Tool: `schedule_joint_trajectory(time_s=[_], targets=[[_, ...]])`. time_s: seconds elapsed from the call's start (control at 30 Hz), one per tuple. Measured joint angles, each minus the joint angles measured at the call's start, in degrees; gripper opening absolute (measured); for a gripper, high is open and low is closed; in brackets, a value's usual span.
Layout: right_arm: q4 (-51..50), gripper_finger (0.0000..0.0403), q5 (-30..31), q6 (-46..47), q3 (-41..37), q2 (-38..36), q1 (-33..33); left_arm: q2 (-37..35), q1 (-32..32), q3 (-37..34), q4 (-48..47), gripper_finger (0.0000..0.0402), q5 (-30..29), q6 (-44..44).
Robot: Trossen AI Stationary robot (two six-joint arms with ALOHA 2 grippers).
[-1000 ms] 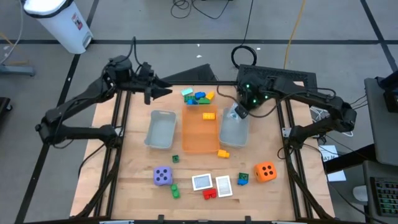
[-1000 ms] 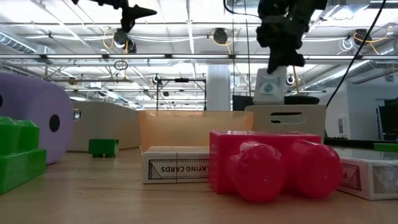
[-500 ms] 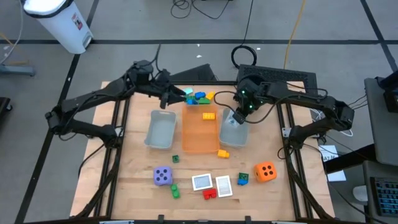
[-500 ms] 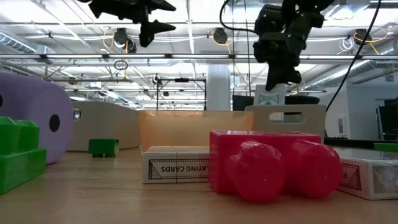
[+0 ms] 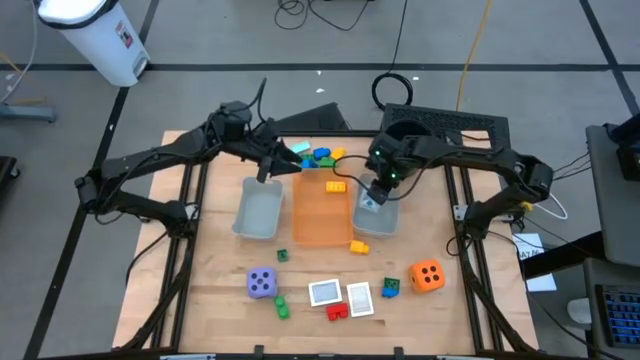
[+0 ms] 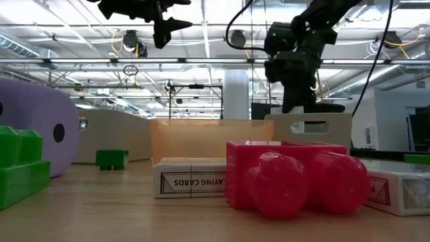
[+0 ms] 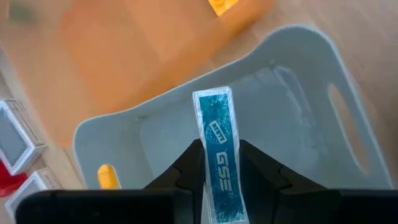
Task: Pick & Place Toys
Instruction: Put the light blue deck of cards into the right gray bin
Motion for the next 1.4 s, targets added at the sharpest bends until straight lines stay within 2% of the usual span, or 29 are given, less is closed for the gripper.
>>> schedule_joint_trajectory(time_s=[0.17, 0.37, 0.47, 1.4], targets=[[1.8, 0.0064, 3.1, -3.0, 0.0, 0.0, 0.0, 0.0, -0.3, 0.0, -0.1, 0.0227, 0.1, -0.1], [1.1, 0.0068, 3.3, -6.4, 0.0, 0.0, -0.2, 0.0, -0.4, 0.0, -0.1, 0.0227, 0.5, -0.5], [1.3, 0.0066, 6.0, -7.5, 0.0, 0.0, -0.1, 0.0, -0.4, 0.0, -0.1, 0.0227, 0.5, -0.5], [2.0, 0.0080, 6.3, -13.5, 0.0, 0.0, -0.5, 0.0, -0.3, 0.0, -0.1, 0.0227, 0.5, -0.8]])
